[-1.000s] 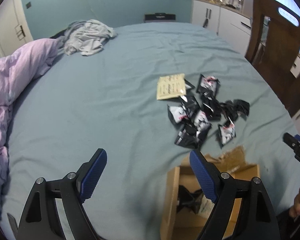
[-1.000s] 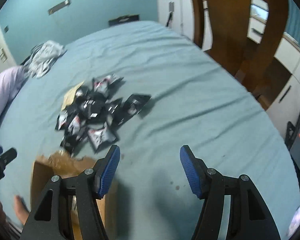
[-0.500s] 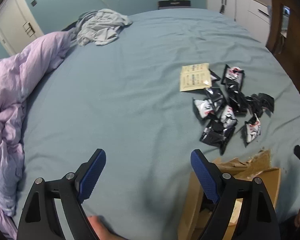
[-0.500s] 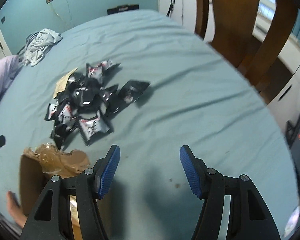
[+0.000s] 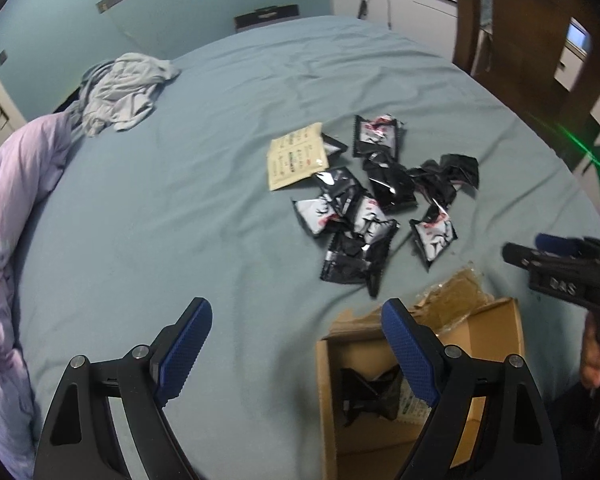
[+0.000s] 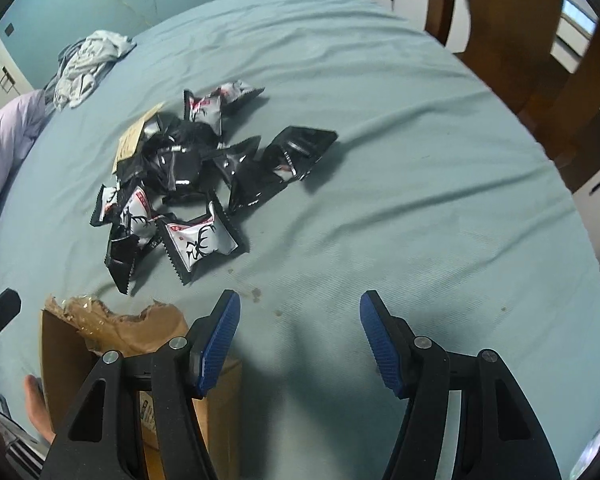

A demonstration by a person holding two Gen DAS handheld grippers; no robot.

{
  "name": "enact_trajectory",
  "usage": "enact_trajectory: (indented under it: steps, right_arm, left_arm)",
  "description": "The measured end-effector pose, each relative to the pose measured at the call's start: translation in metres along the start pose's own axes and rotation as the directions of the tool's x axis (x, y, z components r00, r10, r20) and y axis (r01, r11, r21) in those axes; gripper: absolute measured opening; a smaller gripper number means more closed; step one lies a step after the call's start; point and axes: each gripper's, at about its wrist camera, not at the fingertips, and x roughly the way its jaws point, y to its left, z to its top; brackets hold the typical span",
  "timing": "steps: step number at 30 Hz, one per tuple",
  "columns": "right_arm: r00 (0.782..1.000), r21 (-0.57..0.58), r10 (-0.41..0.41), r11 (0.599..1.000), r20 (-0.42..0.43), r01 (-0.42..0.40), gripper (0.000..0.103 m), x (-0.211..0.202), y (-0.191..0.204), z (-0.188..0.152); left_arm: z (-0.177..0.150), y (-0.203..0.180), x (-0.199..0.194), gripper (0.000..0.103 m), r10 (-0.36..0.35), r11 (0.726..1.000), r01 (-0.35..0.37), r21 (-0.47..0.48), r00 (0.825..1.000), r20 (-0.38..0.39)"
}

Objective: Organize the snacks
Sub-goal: 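Grasp a white-and-black packet with the right gripper while the left gripper grasps a black packet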

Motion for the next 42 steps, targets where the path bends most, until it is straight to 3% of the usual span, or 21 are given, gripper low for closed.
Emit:
enact_trajectory:
  steps: [6, 10, 14, 21, 29, 30, 34, 36, 42]
  right_arm:
    - [0.996, 0.088, 0.087, 0.993, -0.035, -0.083, 0.061, 0.017, -0.013, 0.016]
    - [0.981, 0.158, 0.174, 0.974, -0.084, -0.16, 0.061, 0.034, -0.022, 0.02]
    - [0.976, 0.167, 0.188, 0.972, -0.113, -0.168, 0.061, 0.047, -0.022, 0.025]
    - [0.973, 0.039, 0.219, 0.975, -0.078, -0.217, 0.061, 0.045, 0.008, 0.039]
    - [0.978, -0.099, 0.13, 0.984, -0.164, -0.148, 0.061, 0.084, 0.047, 0.049]
    - [0.977, -0.102, 0.129, 0.984, -0.167, -0.148, 0.06, 0.088, 0.048, 0.05]
    - [0.981, -0.102, 0.132, 0.984, -0.14, -0.147, 0.037, 0.088, 0.048, 0.052]
    - [0.983, -0.1, 0.134, 0.984, -0.122, -0.147, 0.032, 0.085, 0.047, 0.052]
    - [0.981, -0.043, 0.191, 0.98, -0.044, -0.193, 0.031, 0.051, 0.039, 0.047]
  left_arm:
    - [0.0, -0.002, 0.008, 0.088, -0.06, 0.998, 0.059, -0.01, 0.997, -0.041]
    - [0.001, -0.002, 0.012, 0.088, -0.091, 0.996, 0.09, -0.018, 0.994, -0.056]
    - [0.004, -0.001, 0.014, 0.088, -0.107, 0.994, 0.106, -0.022, 0.992, -0.063]
    - [0.004, 0.0, 0.019, 0.088, -0.118, 0.993, 0.116, -0.026, 0.99, -0.078]
    - [0.007, 0.003, 0.025, 0.088, -0.12, 0.993, 0.117, -0.033, 0.989, -0.084]
    - [0.007, 0.003, 0.026, 0.088, -0.121, 0.992, 0.118, -0.035, 0.989, -0.085]
    - [0.009, 0.003, 0.031, 0.088, -0.12, 0.992, 0.117, -0.037, 0.989, -0.088]
    - [0.01, 0.003, 0.034, 0.088, -0.126, 0.992, 0.123, -0.041, 0.988, -0.089]
    - [0.021, 0.013, 0.046, 0.088, -0.112, 0.994, 0.11, -0.028, 0.99, -0.086]
